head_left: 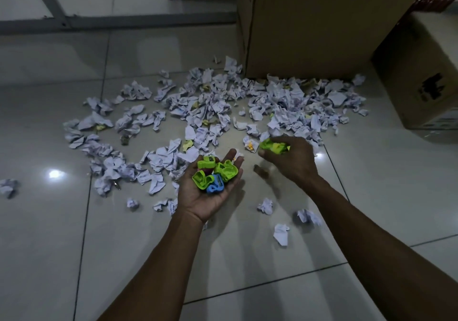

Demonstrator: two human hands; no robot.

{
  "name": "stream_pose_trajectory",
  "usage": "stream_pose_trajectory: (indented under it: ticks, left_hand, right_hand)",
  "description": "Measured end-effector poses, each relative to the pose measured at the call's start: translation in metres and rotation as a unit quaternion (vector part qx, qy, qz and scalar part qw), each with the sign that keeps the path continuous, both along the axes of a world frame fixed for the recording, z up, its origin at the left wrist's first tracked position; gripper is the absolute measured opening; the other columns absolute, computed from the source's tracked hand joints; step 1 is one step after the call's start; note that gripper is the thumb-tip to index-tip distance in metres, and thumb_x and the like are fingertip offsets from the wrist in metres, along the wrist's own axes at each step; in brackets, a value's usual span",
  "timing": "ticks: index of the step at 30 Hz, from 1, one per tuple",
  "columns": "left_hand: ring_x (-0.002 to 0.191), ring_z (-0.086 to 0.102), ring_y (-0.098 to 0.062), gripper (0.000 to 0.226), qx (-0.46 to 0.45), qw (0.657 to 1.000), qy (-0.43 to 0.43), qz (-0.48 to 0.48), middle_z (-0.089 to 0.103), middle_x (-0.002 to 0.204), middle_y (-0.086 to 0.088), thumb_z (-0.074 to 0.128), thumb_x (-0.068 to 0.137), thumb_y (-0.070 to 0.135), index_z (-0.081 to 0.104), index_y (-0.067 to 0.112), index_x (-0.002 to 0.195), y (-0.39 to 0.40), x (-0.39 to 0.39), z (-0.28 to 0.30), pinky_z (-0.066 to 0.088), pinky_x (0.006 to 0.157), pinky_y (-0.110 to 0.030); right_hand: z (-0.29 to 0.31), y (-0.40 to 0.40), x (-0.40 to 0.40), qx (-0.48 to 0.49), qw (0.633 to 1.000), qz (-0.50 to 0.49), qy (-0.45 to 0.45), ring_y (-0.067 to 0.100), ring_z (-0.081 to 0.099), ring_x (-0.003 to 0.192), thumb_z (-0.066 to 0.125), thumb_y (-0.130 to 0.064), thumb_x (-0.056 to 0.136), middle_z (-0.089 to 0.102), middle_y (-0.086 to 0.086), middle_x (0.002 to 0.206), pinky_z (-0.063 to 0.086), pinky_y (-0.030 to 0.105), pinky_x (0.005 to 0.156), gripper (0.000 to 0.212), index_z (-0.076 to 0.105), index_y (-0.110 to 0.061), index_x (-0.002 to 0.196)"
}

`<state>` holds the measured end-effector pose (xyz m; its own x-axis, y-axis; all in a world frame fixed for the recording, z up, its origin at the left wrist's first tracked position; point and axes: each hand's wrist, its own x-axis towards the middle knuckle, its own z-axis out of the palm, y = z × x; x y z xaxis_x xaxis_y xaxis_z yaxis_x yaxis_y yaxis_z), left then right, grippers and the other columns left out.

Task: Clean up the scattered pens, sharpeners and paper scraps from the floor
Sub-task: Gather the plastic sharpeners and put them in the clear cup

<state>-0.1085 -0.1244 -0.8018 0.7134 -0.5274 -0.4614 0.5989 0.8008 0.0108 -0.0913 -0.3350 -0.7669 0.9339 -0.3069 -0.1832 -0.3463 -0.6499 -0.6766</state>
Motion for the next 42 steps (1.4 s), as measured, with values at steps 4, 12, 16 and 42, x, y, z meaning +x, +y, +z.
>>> stream_pose_trajectory:
  ticks: [4,12,16,42]
  left_hand:
    - [0.114,0.058,-0.040,0.031,0.010,1.000,0.007,-0.018,0.059,0.127,-0.022,0.051,0.088,0.033,0.064,0.005,0.088,-0.007,-0.002,0.005,0.041,0.097,-0.059]
    - [0.073,0.072,-0.030,0.039,0.074,0.995,0.039,-0.059,0.072,0.088,-0.016,0.057,0.078,0.035,0.072,0.001,0.087,-0.022,-0.002,0.025,0.057,0.070,-0.038]
    - [0.076,0.071,-0.031,0.040,0.068,0.995,0.047,-0.048,0.071,0.092,-0.016,0.054,0.087,0.040,0.066,0.003,0.098,-0.023,-0.001,0.027,0.058,0.069,-0.040]
    - [0.123,0.052,-0.037,0.047,-0.028,0.998,-0.005,-0.055,0.053,0.137,-0.019,0.048,0.090,0.037,0.072,-0.003,0.094,-0.043,0.054,0.087,0.039,0.098,-0.059]
  right_hand:
    - [0.046,0.025,-0.015,0.160,0.979,0.120,-0.029,-0.004,0.060,0.058,0.085,-0.030,0.071,0.074,-0.005,0.087,0.046,0.013,0.057,0.040,0.073,-0.022,0.108]
    - [0.070,0.056,-0.028,-0.061,0.960,0.274,-0.005,0.009,0.064,0.092,0.081,-0.052,0.066,0.072,-0.013,0.106,0.054,0.034,0.076,0.053,0.068,-0.040,0.115]
    - [0.071,0.060,-0.031,-0.083,0.963,0.255,-0.024,0.010,0.064,0.091,0.081,-0.052,0.065,0.072,-0.012,0.105,0.053,0.033,0.073,0.055,0.067,-0.040,0.117]
    - [0.120,0.032,0.020,0.483,0.862,-0.146,-0.048,0.013,0.039,0.039,0.075,-0.019,0.082,0.061,0.001,0.064,0.026,0.017,0.038,0.014,0.073,-0.015,0.095]
